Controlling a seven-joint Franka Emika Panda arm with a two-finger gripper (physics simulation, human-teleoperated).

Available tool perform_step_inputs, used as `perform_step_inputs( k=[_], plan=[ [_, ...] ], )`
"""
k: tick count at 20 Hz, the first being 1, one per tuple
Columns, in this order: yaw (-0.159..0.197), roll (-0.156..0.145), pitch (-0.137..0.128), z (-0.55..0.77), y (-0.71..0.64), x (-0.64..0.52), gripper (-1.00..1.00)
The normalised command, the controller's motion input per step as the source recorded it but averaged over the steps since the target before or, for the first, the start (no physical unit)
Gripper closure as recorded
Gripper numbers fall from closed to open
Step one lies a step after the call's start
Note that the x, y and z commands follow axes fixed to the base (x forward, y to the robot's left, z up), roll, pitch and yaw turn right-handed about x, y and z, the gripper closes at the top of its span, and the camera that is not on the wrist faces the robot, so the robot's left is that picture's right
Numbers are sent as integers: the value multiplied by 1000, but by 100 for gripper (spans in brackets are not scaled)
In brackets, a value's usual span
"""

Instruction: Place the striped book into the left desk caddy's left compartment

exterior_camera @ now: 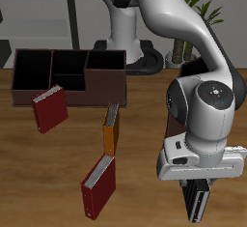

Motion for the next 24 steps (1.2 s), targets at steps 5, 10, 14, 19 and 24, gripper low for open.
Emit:
perform_step_inputs(
  k=[5,10,14,19,24],
  plan=[
    [-4,-6,11,-40,-70,-5,100],
    [-54,-3,-23,322,-63,-137,100],
    [-32,-30,-98,779,-228,-323,100],
    [-36,-35,-70,571,-274,-306,100],
    [-63,-59,-79,466,-336,-448,100]
  ],
)
